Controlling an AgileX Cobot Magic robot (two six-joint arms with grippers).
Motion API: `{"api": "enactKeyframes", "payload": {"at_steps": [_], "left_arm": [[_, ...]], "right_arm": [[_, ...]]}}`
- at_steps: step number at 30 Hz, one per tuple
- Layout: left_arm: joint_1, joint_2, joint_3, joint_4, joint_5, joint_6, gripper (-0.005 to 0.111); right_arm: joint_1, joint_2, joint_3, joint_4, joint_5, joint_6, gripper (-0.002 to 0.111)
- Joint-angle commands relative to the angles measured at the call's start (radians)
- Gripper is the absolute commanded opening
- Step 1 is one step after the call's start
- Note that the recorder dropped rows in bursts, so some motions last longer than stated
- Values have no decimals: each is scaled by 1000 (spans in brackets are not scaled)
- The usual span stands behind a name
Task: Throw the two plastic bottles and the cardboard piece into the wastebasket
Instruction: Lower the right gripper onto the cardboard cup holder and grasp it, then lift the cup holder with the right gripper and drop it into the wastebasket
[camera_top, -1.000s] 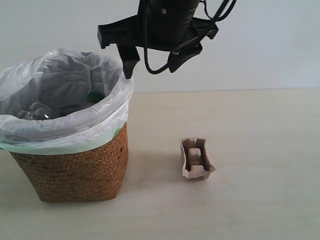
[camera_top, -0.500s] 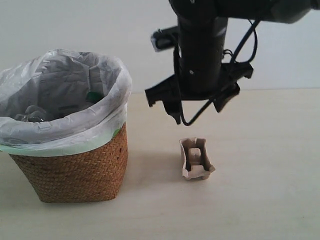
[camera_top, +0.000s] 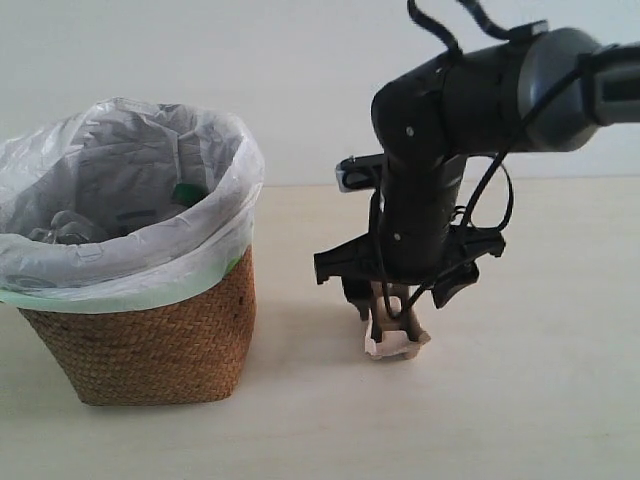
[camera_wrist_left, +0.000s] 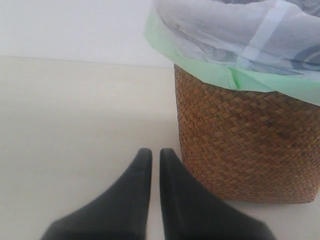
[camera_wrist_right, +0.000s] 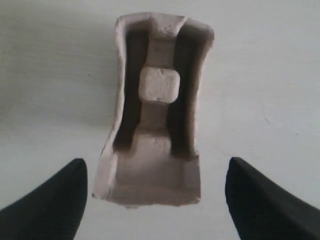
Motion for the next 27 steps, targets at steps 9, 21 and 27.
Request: {"api": "enactKeyframes", "payload": {"at_steps": [9,21,27], "left_arm": [[3,-2,3,2,-3,-9,6],[3,-2,3,2,-3,-9,6],[3,-2,3,2,-3,-9,6]], "right_arm": [[-8,111,4,-66,-164,14,67],[-8,158,4,-127,-197,42,31],[-8,119,4,-132,-187,22,0]]}}
